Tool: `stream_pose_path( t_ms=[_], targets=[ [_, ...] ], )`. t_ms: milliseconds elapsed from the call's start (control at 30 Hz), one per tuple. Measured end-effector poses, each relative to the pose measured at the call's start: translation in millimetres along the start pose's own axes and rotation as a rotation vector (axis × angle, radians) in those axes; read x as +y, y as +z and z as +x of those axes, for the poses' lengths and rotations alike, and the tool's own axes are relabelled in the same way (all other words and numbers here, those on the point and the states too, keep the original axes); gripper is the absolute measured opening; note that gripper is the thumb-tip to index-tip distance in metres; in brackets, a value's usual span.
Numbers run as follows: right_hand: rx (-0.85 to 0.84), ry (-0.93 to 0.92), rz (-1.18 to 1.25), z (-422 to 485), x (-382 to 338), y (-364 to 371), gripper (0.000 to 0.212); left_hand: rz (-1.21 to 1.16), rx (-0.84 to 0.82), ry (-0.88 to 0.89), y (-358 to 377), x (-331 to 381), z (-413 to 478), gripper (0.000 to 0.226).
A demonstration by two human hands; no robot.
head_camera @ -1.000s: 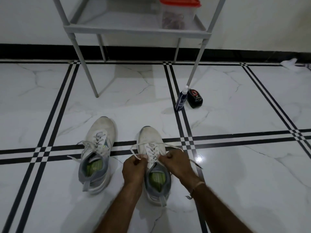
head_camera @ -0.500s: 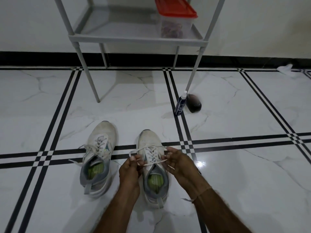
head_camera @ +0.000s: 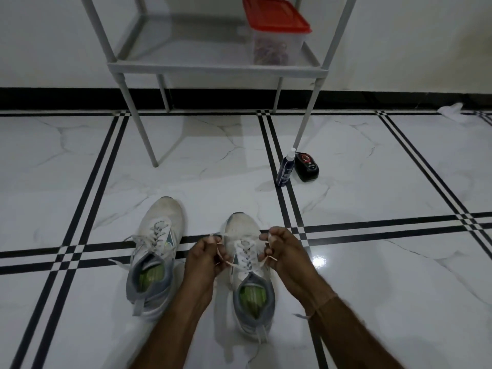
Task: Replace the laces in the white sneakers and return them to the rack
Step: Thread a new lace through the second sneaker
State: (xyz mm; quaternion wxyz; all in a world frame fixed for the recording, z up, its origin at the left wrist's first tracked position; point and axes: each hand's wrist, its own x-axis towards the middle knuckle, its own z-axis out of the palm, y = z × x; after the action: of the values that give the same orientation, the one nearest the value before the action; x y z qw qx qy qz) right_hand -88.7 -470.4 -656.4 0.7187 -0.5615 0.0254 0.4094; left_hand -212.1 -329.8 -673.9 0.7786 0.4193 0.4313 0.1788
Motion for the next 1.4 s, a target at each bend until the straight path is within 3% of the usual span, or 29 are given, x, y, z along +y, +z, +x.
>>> stream_pose_path(
  t_ms=[267, 433, 733, 900, 1000, 1400],
  targets=[
    [-0.138, -0.287, -0.264, -15.9, -68.3, 37.8, 0.014, 0.023, -0.212, 0.220, 42.9, 78.5, -24.6, 0.025],
    [-0.172, -0.414, -0.267, -32.9, -124.0, 74.7, 0.023, 0.095, -0.273, 0.397, 70.1, 133.3, -46.8, 0.024],
    [-0.179, -0.498, -0.194, -68.9, -180.7, 106.7, 0.025, 0.185, -0.216, 0.618, 96.0, 193.2, -80.4, 0.022],
    [-0.109, -0.572, -0.283, -82.5, -196.7, 115.4, 0.012, 0.191, -0.175, 0.674, 103.0, 214.3, -92.1, 0.010],
    [-0.067, -0.580, -0.323, -84.8, -201.9, 118.7, 0.017, 0.176, -0.170, 0.705, 104.9, 218.2, -96.0, 0.007],
    [-0.186, -0.636, -0.320, -82.7, -213.9, 124.8, 0.022, 0.175, -0.232, 0.788, 111.4, 228.2, -97.0, 0.010]
  ],
)
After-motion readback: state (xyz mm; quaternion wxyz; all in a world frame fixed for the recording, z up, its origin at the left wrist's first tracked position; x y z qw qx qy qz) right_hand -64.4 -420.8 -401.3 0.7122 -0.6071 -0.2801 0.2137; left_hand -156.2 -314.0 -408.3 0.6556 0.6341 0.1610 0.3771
